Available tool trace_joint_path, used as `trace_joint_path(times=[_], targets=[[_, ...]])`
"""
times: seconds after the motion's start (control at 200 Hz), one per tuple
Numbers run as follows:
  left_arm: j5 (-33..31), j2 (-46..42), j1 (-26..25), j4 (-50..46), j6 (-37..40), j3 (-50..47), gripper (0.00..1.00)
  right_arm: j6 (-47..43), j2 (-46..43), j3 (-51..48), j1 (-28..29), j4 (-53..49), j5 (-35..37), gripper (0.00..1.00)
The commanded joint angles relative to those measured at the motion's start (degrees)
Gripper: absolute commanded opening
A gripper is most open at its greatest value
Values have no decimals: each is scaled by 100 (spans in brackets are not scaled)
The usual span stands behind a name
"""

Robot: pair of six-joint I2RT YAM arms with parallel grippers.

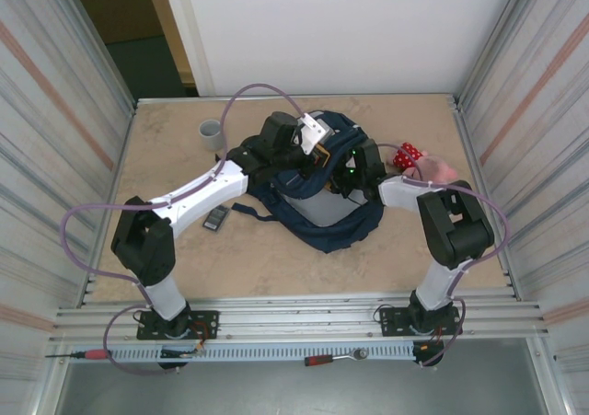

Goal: Pack the student bag

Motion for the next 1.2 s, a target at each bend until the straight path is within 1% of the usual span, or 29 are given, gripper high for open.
trace_joint_path(times=[0.0, 0.075, 0.09, 0.19, 0.276, 0.356, 0.431, 0.481, 0.551, 0.631, 0.686, 0.757, 0.812, 0.902, 0.977, 1.042, 1.122, 1.193], targets=[[161, -369, 23, 410, -95, 0, 2, -226, -564, -515, -63, -19, 86, 34], [136, -411, 57, 336, -158, -19, 13, -327, -1143, -954, -107, -286, 174, 33], [123, -429, 66, 307, -168, -24, 16, -525, -1267, -1024, -116, -379, 192, 33], [80, -600, 189, 229, -443, -192, 40, -808, -2231, -1447, -281, -1280, 462, 33], [176, -844, 393, 311, -839, -527, 54, -1032, -3071, -1605, -563, -2304, 672, 39], [271, -1090, 659, 412, -1285, -963, 62, -1236, -3793, -1685, -912, -3139, 790, 45], [310, -1311, 951, 445, -1742, -1395, 66, -1499, -4377, -1636, -1188, -3779, 909, 46], [368, -1425, 1177, 429, -2064, -1681, 69, -1781, -4721, -1496, -1245, -4113, 1051, 47], [505, -1525, 1496, 359, -2487, -2044, 71, -2405, -4919, -1213, -1212, -4458, 1205, 49], [639, -1639, 1744, 345, -2769, -2439, 72, -3416, -4870, -802, -966, -4691, 1301, 54], [649, -1725, 1812, 337, -2831, -2656, 73, -4188, -4686, -481, -579, -4888, 1564, 57], [531, -1829, 1812, 331, -2879, -2887, 74, -5261, -4366, -31, 95, -5121, 1927, 61], [421, -1854, 1833, 324, -3018, -3034, 75, -6066, -3853, 294, 668, -5337, 2228, 63], [323, -1821, 1921, 239, -3382, -3167, 75, -7039, -3099, 687, 1541, -5644, 2860, 67], [300, -1823, 1957, 272, -3554, -3306, 76, -7562, -2434, 926, 2083, -5853, 3227, 71], [271, -1851, 1956, 375, -3652, -3455, 76, -7807, -1942, 1037, 2376, -5887, 3558, 75], [208, -1864, 1966, 436, -3716, -3584, 76, -8033, -1519, 1094, 2491, -5651, 3964, 77], [168, -1852, 1969, 438, -3787, -3648, 76, -8219, -1317, 1160, 2499, -5320, 4130, 79]])
